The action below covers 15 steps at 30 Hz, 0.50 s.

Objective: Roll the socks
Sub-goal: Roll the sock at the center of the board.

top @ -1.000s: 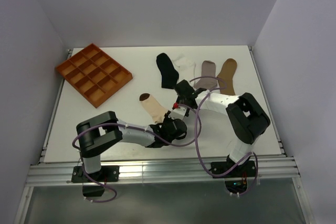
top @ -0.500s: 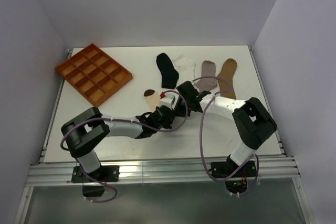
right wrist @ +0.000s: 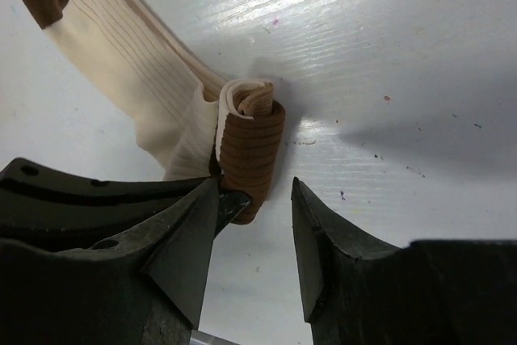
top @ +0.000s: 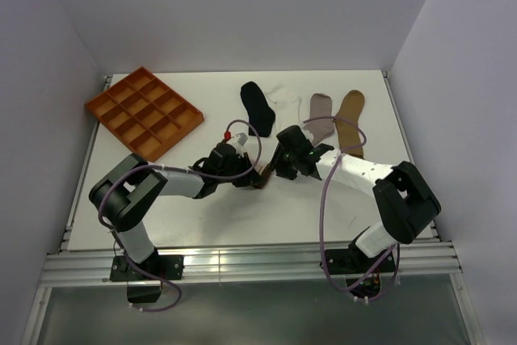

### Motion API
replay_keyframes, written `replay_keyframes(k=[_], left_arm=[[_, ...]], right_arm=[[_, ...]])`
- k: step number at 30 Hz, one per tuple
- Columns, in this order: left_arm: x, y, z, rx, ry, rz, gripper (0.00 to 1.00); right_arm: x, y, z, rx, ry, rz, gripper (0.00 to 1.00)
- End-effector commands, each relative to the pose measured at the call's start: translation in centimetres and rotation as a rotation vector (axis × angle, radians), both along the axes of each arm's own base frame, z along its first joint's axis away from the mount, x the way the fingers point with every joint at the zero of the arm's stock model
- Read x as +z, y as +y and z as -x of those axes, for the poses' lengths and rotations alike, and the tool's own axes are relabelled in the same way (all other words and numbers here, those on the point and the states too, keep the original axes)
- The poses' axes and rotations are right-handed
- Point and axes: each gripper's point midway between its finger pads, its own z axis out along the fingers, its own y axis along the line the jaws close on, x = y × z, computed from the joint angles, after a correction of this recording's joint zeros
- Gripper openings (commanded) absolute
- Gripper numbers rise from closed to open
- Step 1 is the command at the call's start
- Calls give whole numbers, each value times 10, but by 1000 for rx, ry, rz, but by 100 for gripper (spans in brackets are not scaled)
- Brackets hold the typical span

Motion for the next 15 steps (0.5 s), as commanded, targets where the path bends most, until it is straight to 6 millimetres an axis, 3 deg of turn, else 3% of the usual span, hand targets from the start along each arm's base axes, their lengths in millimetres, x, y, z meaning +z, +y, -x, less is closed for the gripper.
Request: replay_keyframes(k=[1, 15], left_arm=[[-16, 2, 23, -62, 168, 83, 0], [-26, 18, 28, -2, 310, 223, 0]], right_arm=[[4, 6, -11, -19, -39, -10, 49], [-14, 26, -16, -10, -2, -30, 50]])
